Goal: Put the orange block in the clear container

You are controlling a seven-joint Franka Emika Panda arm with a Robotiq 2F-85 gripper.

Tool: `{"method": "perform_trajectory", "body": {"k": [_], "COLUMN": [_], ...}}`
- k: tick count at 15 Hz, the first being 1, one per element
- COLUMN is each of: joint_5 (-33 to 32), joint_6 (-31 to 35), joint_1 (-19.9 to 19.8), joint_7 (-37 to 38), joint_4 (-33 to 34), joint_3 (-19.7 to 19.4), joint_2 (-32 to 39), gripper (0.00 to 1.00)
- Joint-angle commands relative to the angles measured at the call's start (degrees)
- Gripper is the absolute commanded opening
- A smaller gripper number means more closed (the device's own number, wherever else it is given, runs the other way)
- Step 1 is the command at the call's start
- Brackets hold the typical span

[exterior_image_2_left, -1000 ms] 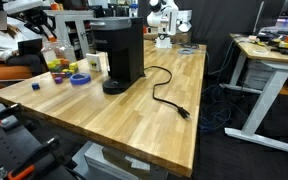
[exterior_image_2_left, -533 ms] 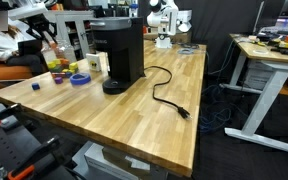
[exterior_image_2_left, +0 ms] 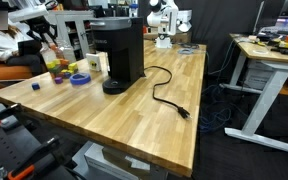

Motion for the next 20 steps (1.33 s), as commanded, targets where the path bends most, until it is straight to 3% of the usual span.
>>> {"method": "perform_trajectory", "body": {"k": [1, 4, 5, 6, 12, 16, 17, 18, 19, 20], "joint_5": [1.37, 2.24, 2.68, 3.31, 6.03, 6.89, 7.06, 7.60, 7.80, 8.09], "joint_6": [-0.93, -0.46, -0.46, -0.55, -0.48, -0.52, -0.38, 0.14, 0.38, 0.50], "joint_1": [0.65, 0.36, 0.32, 0.32, 0.25, 0.34, 0.28, 0.04, 0.00, -0.05], "joint_7": [-1.84, -2.81, -3.20, -3.77, -5.69, -5.95, -5.96, -6.20, -6.11, -6.03], "joint_4": [0.38, 0.25, 0.25, 0.26, 0.09, -0.13, -0.22, -0.42, -0.56, -0.70], "joint_3": [-0.43, 0.05, 0.18, 0.26, 0.18, 0.10, 0.10, 0.30, 0.26, 0.22], "joint_2": [0.18, 0.50, 0.61, 0.70, 0.74, 0.70, 0.64, 0.61, 0.48, 0.37], "gripper": [0.07, 0.11, 0.43, 0.56, 0.97, 0.99, 0.92, 0.67, 0.66, 0.58]}}
